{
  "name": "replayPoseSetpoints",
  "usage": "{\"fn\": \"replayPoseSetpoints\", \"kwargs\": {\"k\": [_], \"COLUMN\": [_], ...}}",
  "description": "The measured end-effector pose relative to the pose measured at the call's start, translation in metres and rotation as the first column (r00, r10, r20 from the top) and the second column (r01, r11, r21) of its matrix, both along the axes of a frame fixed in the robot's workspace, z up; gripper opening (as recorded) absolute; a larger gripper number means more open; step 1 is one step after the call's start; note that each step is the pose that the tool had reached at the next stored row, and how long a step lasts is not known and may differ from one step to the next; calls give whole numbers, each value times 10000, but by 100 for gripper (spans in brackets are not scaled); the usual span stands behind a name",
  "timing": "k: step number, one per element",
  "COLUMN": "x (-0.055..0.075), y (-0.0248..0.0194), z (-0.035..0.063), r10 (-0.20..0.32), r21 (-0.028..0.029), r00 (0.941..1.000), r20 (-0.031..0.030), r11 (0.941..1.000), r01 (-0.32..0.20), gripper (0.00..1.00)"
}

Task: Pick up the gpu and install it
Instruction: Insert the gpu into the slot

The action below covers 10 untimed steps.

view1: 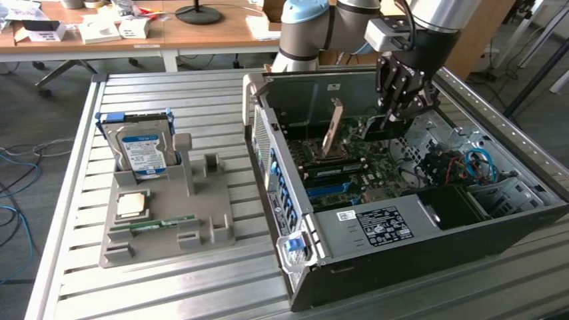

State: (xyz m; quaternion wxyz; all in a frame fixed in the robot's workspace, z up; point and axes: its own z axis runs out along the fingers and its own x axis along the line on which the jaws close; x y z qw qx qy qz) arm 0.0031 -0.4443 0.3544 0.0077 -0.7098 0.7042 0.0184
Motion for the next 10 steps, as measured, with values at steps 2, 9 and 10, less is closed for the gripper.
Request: {"fn": "replayPoseSetpoints", "kwargs": {"k": [2,9,10], "x": [0,0,0], "y": [0,0,0], "z": [-13,-22,-22], "r10": [0,0,0], "r21": [0,0,1], "r00": [10000,10000,10000], "r20": [0,0,0], "r11": [10000,10000,10000], "r01": [0,0,0], "gripper": [27,27,27]}}
